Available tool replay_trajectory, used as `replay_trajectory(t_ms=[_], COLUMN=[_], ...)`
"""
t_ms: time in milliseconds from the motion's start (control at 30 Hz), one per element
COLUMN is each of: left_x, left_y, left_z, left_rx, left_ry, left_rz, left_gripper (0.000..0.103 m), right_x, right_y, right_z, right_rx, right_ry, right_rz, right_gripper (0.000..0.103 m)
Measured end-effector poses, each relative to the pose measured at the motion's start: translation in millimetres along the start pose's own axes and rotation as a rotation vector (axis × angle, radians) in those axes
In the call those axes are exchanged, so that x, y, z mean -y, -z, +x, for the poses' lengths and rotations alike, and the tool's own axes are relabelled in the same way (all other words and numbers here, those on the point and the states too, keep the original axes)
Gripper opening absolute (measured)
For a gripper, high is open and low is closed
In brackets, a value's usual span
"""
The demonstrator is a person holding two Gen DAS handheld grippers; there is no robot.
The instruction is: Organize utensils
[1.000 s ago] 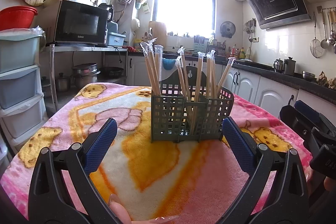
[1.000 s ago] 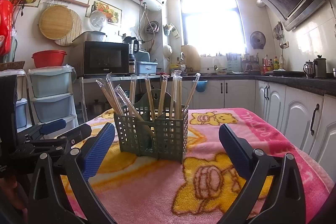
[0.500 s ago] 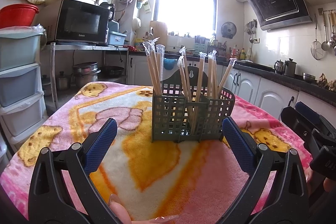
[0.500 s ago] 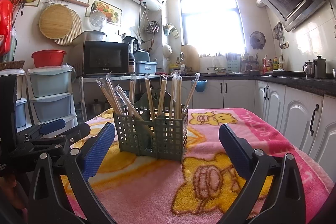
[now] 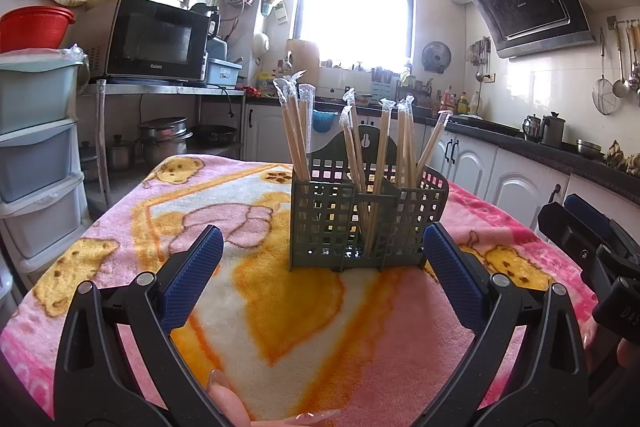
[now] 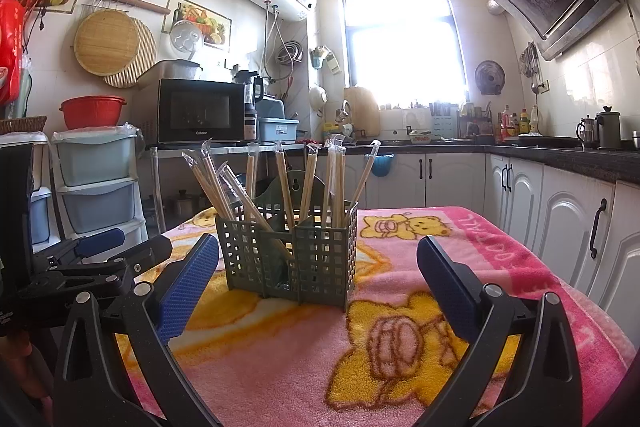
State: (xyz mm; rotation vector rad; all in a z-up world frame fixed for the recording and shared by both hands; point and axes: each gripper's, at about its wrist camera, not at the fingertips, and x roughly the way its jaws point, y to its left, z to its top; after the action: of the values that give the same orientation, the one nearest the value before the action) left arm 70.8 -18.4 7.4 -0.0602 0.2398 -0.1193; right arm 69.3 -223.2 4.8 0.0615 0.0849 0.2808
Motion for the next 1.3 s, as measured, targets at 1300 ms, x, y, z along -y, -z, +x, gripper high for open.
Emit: replay_trajectory(t_ms=[1300], left_x=[-1.4], left_y=[2.2], left_z=[3.2], left_rx=[-0.012], left_ry=[-0.015], left_rz=[-0.001], left_gripper=[0.093], right_x=[0.2], right_y=[0.5], right_z=[-2.2], right_rx=[-0.009], right_ry=[0.026], right_rz=[0.005], right_gripper=[0.097])
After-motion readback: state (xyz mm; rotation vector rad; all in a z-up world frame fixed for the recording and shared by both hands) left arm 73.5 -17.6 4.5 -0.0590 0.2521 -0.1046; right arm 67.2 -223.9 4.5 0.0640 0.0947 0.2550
